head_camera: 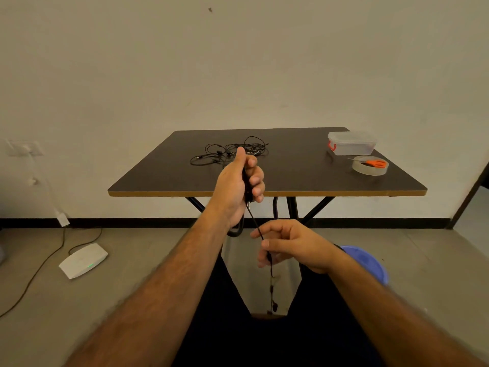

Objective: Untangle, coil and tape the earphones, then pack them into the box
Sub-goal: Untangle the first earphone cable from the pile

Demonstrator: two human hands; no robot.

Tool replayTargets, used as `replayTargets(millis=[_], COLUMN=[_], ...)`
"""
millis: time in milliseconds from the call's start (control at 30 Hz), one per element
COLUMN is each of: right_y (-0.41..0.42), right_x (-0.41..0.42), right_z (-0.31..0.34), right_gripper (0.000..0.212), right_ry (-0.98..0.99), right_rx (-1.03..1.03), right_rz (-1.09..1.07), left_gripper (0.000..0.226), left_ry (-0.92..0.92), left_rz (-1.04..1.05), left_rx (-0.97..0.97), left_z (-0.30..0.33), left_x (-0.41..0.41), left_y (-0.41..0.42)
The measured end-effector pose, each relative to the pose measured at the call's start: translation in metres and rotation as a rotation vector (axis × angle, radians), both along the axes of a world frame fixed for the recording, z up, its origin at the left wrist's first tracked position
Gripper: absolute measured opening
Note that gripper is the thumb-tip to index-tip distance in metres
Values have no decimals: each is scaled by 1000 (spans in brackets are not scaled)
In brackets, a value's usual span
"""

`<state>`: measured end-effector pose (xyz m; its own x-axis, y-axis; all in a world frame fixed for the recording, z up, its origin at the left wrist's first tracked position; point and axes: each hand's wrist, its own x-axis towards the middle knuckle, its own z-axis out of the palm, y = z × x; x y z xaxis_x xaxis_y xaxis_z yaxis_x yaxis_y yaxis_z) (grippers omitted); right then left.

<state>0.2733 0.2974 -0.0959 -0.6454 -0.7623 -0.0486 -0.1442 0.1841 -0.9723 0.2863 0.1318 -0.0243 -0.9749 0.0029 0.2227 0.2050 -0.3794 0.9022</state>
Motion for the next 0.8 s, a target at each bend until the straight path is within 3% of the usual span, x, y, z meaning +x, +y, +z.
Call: replayTargets(millis=[133,333,567,800], right_y=[2,2,3,13], right_x=[0,2,1,-7], right_z=[9,25,65,87], right_gripper=[36,26,18,28], right_ry=[59,278,690,806], right_rx=[133,125,211,81], right_rz=[53,-67,-214,-280], left_gripper=[42,41,49,54], left_ry=[36,86,-6,-147], left_rz=[118,186,92,-184], left_rx=[-147,-366,-671,-506], left_z=[-8,-18,-24,-21], left_x=[-1,-5,-1,8], left_y=[3,4,5,13])
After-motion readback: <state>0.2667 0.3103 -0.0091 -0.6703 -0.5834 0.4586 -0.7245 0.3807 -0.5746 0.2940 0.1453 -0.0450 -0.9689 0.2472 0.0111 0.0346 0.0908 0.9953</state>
